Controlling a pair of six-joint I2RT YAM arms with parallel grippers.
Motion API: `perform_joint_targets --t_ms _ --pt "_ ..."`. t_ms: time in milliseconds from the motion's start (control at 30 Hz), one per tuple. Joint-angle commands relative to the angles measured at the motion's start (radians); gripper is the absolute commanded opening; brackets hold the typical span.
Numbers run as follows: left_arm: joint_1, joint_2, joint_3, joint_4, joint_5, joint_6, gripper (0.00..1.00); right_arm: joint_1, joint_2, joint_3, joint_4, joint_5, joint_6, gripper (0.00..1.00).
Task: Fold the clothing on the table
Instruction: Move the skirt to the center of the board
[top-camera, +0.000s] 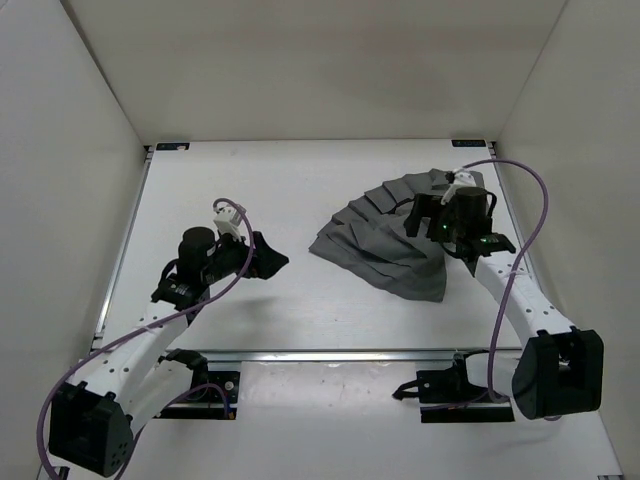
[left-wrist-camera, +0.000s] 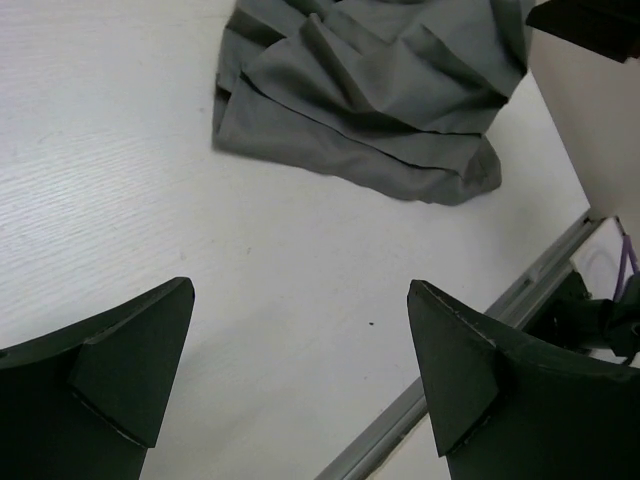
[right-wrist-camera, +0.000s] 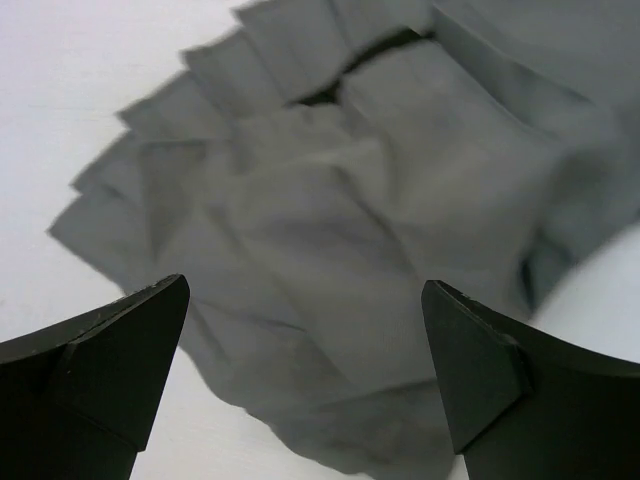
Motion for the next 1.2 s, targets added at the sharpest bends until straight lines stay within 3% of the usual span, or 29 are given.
perform_joint_targets --t_ms 0,233,300,367,400,533,667,700,733,767,800,967,1033,1067,1100,1133,1167 --pt "-0.016 -0.026 -0.033 0.148 0.063 -0.043 0.99 -0.094 -0.009 -0.002 -0.042 0.016 0.055 1.0" --pt "0.004 -0.054 -0.045 0.148 0.076 -0.041 0.99 -0.089 0.14 -0.018 -0.08 0.141 0.067 1.0" --pt "0.015 -0.078 -0.042 0.133 0.031 -0.048 0.99 -0.061 0.185 -0.005 -0.073 0.125 0.047 0.89" --pt "0.029 -0.094 -0.032 0.114 0.007 -0.032 0.99 -0.023 0.225 0.002 -0.06 0.03 0.05 0.56" --pt "0.036 -0.1 -0.03 0.07 -0.006 -0.022 0.99 0.014 0.228 0.01 -0.04 0.008 0.063 0.02" --pt "0.04 -0.092 -0.006 0.044 0.016 0.032 0.99 0.201 0.243 0.048 0.075 -0.047 0.153 0.0" --pt "0.018 -0.118 -0.035 0.085 -0.018 0.04 0.99 0.324 0.33 0.133 0.15 -0.197 0.228 0.0" --pt "0.013 -0.127 -0.044 0.093 -0.018 0.04 0.98 0.335 0.346 0.146 0.172 -0.234 0.247 0.04" --pt "0.018 -0.127 -0.044 0.094 -0.018 0.041 0.99 0.347 0.356 0.139 0.195 -0.257 0.271 0.13" --pt "0.017 -0.127 -0.046 0.087 -0.022 0.05 0.99 0.353 0.357 0.146 0.239 -0.257 0.286 0.29" --pt "0.016 -0.127 -0.053 0.081 -0.029 0.069 0.99 0.361 0.354 0.148 0.247 -0.251 0.276 0.34" --pt "-0.04 -0.086 -0.119 0.171 0.009 0.072 0.99 0.352 0.286 0.127 0.22 -0.237 0.199 0.43" --pt "-0.077 -0.052 -0.154 0.222 0.037 0.052 0.84 0.35 0.219 0.095 0.209 -0.227 0.158 0.44" --pt "-0.117 -0.043 -0.161 0.24 0.024 0.041 0.95 0.356 0.179 0.073 0.171 -0.216 0.132 0.44" --pt "-0.135 -0.023 -0.165 0.248 -0.005 0.052 0.9 0.355 0.168 0.068 0.134 -0.193 0.106 0.41" --pt "-0.169 0.009 -0.171 0.254 -0.004 0.051 0.55 0.353 0.136 0.052 0.111 -0.191 0.092 0.3" --pt "-0.184 0.023 -0.173 0.274 -0.003 0.055 0.31 0.352 0.11 0.033 0.093 -0.191 0.08 0.21"
